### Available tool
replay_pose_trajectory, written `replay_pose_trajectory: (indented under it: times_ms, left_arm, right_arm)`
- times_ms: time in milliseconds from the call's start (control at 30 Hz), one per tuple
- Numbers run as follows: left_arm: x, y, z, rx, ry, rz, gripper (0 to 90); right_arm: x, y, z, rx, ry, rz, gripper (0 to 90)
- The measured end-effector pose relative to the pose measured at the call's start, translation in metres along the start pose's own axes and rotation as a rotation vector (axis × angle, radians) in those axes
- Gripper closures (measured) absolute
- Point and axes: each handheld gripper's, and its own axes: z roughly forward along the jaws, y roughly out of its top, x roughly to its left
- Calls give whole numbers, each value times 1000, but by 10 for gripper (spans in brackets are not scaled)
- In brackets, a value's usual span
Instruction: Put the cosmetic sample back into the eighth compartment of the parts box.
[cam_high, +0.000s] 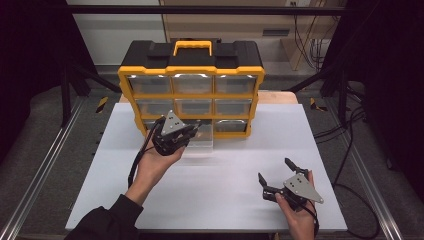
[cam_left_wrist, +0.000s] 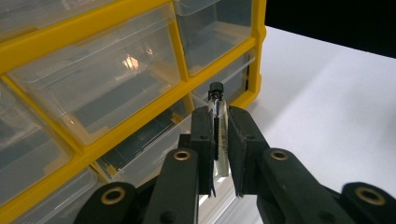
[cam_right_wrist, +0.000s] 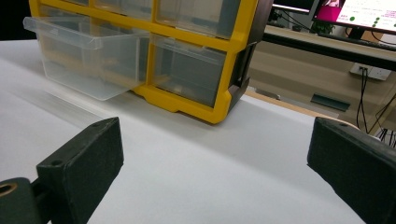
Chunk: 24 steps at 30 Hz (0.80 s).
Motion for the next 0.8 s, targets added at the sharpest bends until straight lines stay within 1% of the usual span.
replay_pose_trajectory:
  times_ms: [500, 633, 800]
  left_arm:
    - [6, 2, 3, -18, 27, -5, 805]
    - [8, 4, 6, -7, 27, -4, 804]
    - [9, 4, 9, -8, 30, -8, 804]
  right_arm:
    - [-1, 0, 0, -8, 1, 2, 38]
    - [-1, 0, 0, -8, 2, 3, 38]
    - [0, 0, 0, -10, 1, 1, 38]
